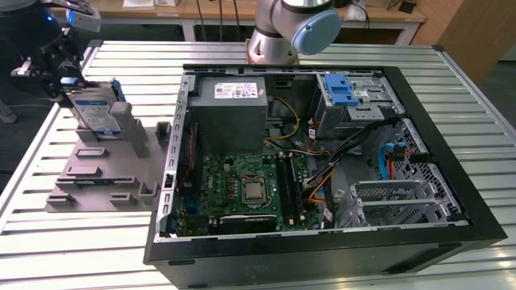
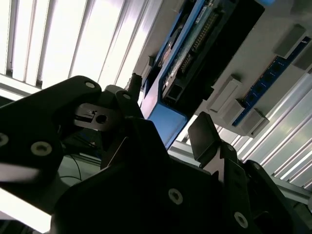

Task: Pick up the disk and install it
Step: 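Pick up the disk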

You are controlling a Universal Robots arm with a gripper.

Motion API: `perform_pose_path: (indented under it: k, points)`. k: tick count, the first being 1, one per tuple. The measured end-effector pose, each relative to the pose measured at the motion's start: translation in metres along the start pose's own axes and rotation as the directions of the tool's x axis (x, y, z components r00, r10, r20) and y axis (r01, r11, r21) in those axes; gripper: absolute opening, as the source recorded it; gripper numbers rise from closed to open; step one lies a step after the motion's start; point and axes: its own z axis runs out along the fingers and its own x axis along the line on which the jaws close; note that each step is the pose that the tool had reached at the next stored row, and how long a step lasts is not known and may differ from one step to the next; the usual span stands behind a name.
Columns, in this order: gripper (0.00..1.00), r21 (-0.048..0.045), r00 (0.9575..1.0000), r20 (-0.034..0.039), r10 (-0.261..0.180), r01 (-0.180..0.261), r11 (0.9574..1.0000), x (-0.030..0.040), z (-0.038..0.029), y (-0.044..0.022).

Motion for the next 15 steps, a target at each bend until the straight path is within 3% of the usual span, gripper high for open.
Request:
perform_pose_path:
  k: [6, 7, 15]
  points:
    - [0.64, -0.0002, 1.0000, -0.0001, 0.000, 0.000, 1.0000, 0.0001, 0.0036, 0.0007]
    - [0.58, -0.0002, 1.0000, -0.0001, 0.000, 0.000, 1.0000, 0.0001, 0.0039, 0.0008]
    - [0.58, 0.0000, 1.0000, 0.0000, 0.000, 0.000, 1.0000, -0.0034, 0.0046, 0.0012]
